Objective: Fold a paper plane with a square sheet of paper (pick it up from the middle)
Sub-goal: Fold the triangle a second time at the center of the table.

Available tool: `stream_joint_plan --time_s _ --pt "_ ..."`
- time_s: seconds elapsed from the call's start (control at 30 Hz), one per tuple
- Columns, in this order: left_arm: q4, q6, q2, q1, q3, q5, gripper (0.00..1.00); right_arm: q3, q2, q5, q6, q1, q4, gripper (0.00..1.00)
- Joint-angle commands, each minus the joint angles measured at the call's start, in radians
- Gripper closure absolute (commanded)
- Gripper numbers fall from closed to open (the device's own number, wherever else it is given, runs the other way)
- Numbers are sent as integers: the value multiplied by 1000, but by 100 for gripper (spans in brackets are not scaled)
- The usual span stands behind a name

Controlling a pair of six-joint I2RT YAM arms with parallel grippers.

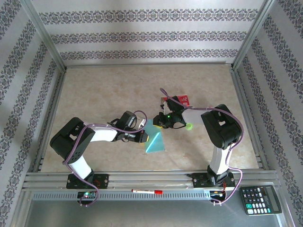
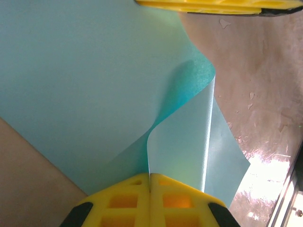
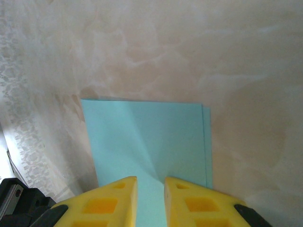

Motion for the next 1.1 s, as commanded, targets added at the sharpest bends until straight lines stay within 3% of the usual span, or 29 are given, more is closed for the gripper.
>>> stream_joint_plan --time_s 0.0,0.67,1.07 --pt "-31 2 27 10 5 -12 100 -19 30 15 -1 1 -17 76" --pt "-43 4 33 10 -32 -32 100 31 7 -22 5 -2 -33 74" --pt "-43 -4 27 9 -43 -36 100 26 -134 -16 3 -45 -89 72"
